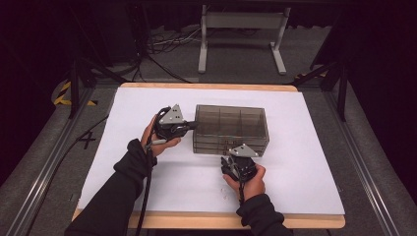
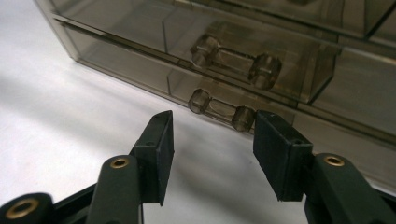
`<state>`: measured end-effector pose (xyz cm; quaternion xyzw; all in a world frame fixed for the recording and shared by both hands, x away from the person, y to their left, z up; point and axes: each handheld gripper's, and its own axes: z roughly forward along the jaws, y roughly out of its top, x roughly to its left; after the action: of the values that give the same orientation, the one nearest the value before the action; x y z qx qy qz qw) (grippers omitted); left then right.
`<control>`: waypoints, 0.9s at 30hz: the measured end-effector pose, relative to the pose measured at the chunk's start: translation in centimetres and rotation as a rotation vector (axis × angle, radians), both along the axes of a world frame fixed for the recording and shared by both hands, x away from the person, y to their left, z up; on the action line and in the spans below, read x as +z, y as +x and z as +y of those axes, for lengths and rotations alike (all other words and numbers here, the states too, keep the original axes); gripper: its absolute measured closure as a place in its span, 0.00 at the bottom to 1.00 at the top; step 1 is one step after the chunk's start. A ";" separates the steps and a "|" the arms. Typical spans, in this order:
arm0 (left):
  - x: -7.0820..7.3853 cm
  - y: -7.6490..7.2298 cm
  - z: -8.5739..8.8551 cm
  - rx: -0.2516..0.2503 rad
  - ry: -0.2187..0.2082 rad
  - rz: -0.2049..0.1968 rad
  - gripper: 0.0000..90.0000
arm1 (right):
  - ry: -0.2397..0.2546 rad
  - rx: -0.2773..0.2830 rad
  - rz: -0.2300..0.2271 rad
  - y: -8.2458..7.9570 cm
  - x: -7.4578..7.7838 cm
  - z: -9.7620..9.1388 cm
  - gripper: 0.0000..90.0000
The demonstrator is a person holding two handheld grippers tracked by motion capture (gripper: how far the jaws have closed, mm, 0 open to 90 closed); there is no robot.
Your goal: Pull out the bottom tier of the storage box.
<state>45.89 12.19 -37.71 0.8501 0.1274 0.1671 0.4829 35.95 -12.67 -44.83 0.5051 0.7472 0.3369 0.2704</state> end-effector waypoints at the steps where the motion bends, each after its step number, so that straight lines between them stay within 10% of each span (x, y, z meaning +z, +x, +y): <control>1: 0.0 0.0 0.0 0.000 -0.001 -0.002 1.00 | 0.005 -0.023 0.012 0.1 -0.1 0.2 0.54; 16: -0.1 -0.3 0.0 0.004 -0.004 -0.018 1.00 | 0.067 -0.229 0.056 0.5 -0.1 2.0 0.56; 27: -0.3 -0.4 -0.1 0.009 -0.013 -0.022 1.00 | 0.056 -0.266 0.059 0.6 -0.1 2.3 0.59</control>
<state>45.51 12.05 -37.97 0.8444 0.1271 0.1777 0.4891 36.52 -10.33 -44.89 0.6166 0.6717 0.3038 0.2764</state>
